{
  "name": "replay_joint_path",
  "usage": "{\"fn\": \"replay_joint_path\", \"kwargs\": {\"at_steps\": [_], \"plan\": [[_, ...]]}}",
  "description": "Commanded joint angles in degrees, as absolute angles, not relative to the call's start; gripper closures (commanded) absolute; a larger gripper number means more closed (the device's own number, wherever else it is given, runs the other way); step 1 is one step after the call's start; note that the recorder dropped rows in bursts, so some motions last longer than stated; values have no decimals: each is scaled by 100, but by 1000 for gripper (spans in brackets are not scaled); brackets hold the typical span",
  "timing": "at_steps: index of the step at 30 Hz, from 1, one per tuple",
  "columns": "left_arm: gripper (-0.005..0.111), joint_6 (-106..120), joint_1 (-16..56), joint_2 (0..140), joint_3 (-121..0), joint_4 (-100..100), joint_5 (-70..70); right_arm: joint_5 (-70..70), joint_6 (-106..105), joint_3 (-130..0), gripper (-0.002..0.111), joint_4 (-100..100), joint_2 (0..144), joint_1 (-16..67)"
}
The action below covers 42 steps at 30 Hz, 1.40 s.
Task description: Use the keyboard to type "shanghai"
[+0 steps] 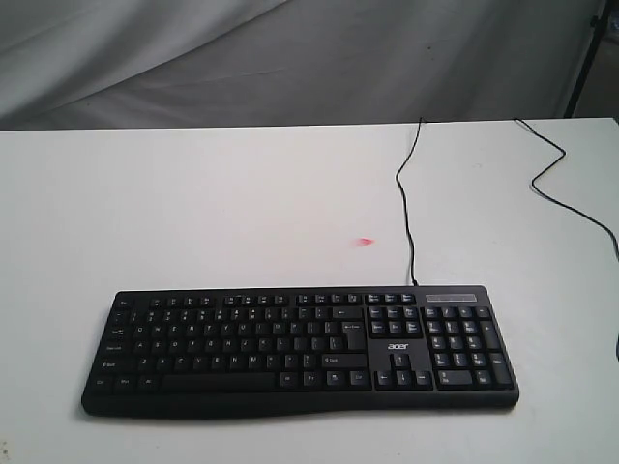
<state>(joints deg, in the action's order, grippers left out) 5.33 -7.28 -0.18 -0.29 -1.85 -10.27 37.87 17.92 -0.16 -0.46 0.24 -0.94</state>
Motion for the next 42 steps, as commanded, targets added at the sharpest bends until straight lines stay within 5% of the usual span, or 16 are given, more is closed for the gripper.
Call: {"fn": "replay_joint_path", "kwargs": {"at_steps": [1, 11, 15, 28, 42], "plan": [[106, 518, -707, 0, 0, -182, -997, 3870, 2155, 0, 108, 0, 0, -134], [106, 518, -707, 0, 0, -182, -997, 3642, 3416, -37, 108, -1028, 0, -123], [106, 518, -707, 0, 0, -182, -997, 2876, 3511, -1058, 108, -2042, 75, -123], [106, 518, -707, 0, 0, -182, -997, 2588, 3889, -3416, 108, -2833, 3948, -123], [106, 518, -707, 0, 0, -182, -997, 2560, 5960, -5601, 108, -5056, 5088, -123]]}}
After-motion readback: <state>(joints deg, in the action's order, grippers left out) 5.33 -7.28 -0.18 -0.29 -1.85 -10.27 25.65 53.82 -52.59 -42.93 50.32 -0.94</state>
